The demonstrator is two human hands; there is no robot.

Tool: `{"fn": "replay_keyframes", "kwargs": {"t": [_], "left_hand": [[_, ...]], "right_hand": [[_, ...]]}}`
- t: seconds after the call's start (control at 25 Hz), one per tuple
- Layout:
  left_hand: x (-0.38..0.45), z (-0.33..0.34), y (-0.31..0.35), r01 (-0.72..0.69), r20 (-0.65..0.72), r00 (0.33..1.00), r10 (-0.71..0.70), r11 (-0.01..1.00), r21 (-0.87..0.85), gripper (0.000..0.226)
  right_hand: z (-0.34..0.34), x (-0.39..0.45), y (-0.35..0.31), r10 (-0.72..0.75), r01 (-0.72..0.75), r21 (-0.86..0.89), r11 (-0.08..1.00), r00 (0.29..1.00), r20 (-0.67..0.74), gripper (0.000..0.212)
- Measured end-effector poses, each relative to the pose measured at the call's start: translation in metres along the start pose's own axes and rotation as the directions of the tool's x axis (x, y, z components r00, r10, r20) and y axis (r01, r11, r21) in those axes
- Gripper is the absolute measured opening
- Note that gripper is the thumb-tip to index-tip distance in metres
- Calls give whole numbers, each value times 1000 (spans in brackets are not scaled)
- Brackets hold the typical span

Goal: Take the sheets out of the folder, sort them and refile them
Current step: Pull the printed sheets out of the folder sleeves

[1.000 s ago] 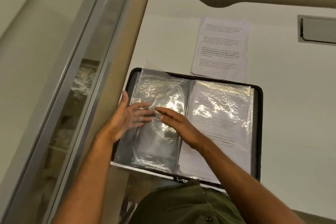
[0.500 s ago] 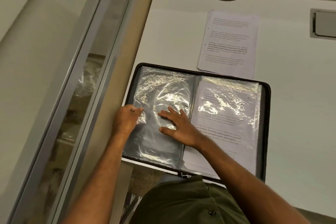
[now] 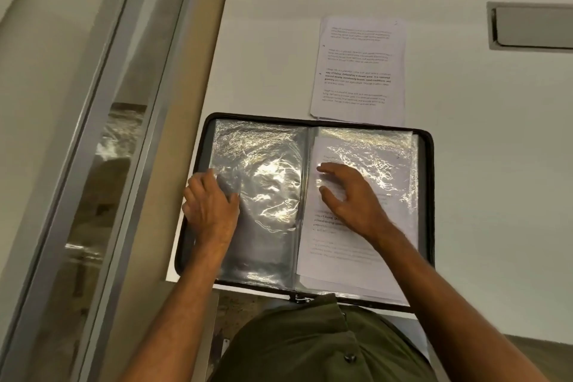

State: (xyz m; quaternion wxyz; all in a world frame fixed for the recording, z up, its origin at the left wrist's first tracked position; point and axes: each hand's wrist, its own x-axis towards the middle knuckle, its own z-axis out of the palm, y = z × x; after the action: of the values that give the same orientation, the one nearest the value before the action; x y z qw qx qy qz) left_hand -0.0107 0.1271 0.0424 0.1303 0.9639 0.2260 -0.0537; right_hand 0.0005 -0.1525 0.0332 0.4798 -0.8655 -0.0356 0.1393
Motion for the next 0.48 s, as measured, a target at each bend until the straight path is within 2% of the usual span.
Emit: {"fn": "replay_keyframes", "kwargs": {"t": [0.04,0.12,0.24,0.32,0.48], "left_hand": [[-2,2,9,-63,23,998,62,998,21,62],[-4,10,27,-192,128,972,196,980,-43,56],[-5,22,60,-392,216,880,423,903,-173,49],[-4,28,80,-479,232,820,522,850,-220,45],[3,36,120,-550,291,731,617,786,-284,48]], "right_hand": [[-10,-1,13,27,-29,-32,999,998,-62,42],[-30,-5,35,83,-98,-76,992,981,-174,43],[-56,-7,60,101,-156,-157,975,945,-310,49],[-67,-6,70,111,-203,-250,947,934,-338,56],[-76,1,87,93,-239,-449,861,942,-323,77]]}}
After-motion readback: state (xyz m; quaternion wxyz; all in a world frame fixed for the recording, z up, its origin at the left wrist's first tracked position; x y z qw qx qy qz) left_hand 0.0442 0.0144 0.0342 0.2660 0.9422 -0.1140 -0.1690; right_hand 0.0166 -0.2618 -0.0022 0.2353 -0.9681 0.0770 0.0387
